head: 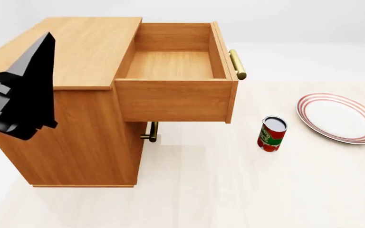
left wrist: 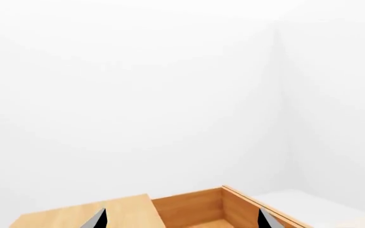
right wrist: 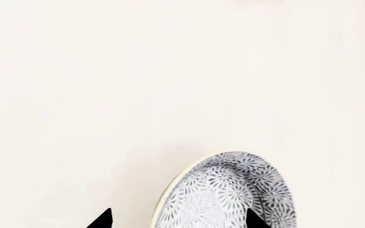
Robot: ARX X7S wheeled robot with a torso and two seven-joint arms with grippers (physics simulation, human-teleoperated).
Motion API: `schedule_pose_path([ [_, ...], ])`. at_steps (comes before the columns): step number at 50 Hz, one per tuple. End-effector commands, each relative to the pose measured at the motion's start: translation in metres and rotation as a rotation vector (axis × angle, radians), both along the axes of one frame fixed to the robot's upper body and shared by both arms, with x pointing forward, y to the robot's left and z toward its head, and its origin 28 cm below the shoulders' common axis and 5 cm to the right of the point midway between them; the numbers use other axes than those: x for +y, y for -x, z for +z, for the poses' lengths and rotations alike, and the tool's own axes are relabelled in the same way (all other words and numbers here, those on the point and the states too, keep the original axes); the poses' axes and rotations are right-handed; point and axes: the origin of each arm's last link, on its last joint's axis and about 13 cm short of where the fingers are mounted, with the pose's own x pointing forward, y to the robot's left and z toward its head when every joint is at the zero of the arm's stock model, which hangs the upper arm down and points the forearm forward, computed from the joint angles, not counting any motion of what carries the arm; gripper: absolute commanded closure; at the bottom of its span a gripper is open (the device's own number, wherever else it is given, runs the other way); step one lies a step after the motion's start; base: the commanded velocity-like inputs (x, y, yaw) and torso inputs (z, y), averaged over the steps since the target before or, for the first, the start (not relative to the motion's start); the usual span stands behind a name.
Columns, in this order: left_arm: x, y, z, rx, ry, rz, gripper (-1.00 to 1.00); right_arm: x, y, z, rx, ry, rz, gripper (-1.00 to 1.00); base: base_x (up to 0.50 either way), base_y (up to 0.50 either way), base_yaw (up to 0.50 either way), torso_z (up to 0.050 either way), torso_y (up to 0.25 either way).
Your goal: Put the bowl in the top drawer of the cabinet.
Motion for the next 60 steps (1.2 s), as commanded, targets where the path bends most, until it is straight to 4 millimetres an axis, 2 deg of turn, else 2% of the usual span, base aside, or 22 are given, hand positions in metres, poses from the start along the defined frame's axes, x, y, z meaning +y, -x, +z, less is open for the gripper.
schedule_pose_path([
  [1,0.000,0.000,-0.002,0.007,0.002,0.003,-1.00,0.002,-0.005,-0.024,0.028,0.013,-0.012,-1.00,0.00,0.00,0.00,0.000,0.000],
  [20,0.002,-0.002,-0.006,0.024,0.007,0.009,-1.00,0.002,-0.004,-0.063,0.114,0.057,-0.065,-1.00,0.00,0.00,0.00,0.000,0.000],
  [25,0.002,-0.002,-0.007,0.028,0.009,0.012,-1.00,0.001,-0.002,-0.067,0.134,0.067,-0.078,-1.00,0.00,0.00,0.00,0.000,0.000],
  [26,0.002,-0.001,-0.007,0.028,0.009,0.013,-1.00,0.001,-0.002,-0.067,0.135,0.070,-0.080,1.00,0.00,0.00,0.00,0.000,0.000],
  [39,0.003,-0.001,-0.008,0.031,0.009,0.019,-1.00,-0.002,0.004,-0.061,0.143,0.098,-0.095,1.00,0.00,0.00,0.00,0.000,0.000],
  [43,0.003,-0.002,-0.008,0.030,0.008,0.021,-1.00,-0.004,0.008,-0.050,0.133,0.107,-0.097,1.00,0.00,0.00,0.00,0.000,0.000],
  [46,0.003,-0.002,-0.008,0.030,0.008,0.022,-1.00,-0.004,0.008,-0.038,0.119,0.114,-0.088,1.00,0.00,0.00,0.00,0.000,0.000],
  [60,0.004,0.001,-0.009,0.032,0.006,0.031,-1.00,0.001,0.007,0.047,0.025,0.175,-0.003,1.00,0.00,0.00,0.00,0.000,0.000],
])
